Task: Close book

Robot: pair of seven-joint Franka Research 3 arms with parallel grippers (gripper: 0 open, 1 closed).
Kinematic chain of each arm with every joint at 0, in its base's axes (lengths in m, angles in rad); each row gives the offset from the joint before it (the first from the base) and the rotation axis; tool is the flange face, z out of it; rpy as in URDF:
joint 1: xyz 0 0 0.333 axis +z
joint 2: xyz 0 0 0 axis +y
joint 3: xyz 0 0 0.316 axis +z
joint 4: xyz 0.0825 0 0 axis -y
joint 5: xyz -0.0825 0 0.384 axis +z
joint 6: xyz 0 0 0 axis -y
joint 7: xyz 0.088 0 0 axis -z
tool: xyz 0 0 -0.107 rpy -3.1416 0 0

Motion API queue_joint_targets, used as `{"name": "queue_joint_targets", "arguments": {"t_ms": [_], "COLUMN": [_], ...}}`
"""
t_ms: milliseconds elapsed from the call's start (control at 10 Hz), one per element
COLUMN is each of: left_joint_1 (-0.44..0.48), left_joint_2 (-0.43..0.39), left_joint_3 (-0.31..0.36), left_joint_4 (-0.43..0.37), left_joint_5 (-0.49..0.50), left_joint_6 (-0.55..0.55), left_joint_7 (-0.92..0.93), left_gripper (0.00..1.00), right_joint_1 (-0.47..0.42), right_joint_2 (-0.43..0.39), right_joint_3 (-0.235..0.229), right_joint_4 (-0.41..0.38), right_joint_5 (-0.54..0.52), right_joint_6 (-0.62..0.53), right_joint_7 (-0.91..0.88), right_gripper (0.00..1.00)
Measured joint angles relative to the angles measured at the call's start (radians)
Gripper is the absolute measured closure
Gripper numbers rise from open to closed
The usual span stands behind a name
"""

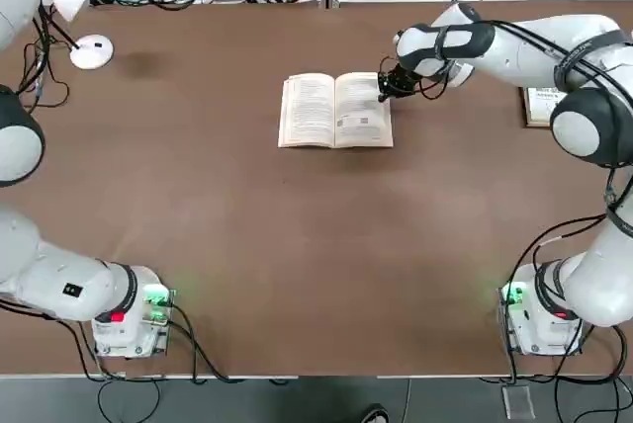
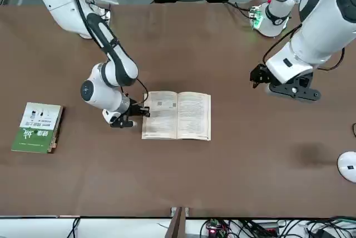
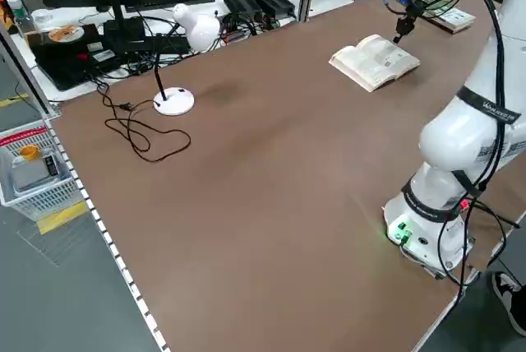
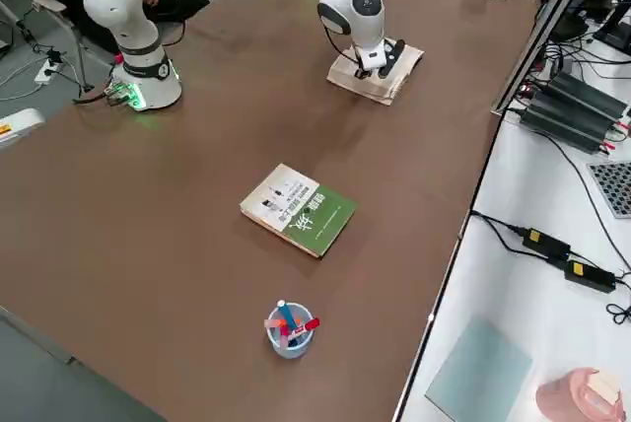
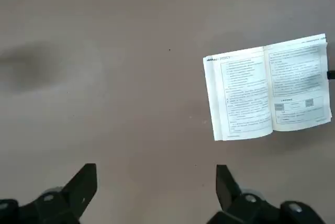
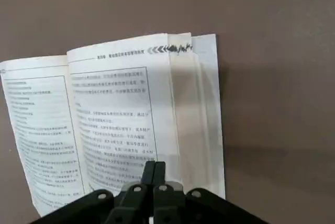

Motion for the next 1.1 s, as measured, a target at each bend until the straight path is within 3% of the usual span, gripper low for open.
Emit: {"name": "queue_joint_targets", "arguments": {"t_ms": [1100], "left_joint_1": [-0.002], "left_joint_2": [0.011], "left_joint_3": [0.000], "left_joint_4": [0.000], "left_joint_5": [0.000], "left_joint_6": [0.000], "left_joint_7": [0.000], "left_gripper": [0.00], "right_joint_1": [0.026], "right_joint_2": [0.047], "right_joint_3": [0.000], "right_joint_4": [-0.005], "right_joint_5": [0.000], "right_joint_6": [0.077], "right_joint_7": [-0.005], "right_gripper": [0.99]}}
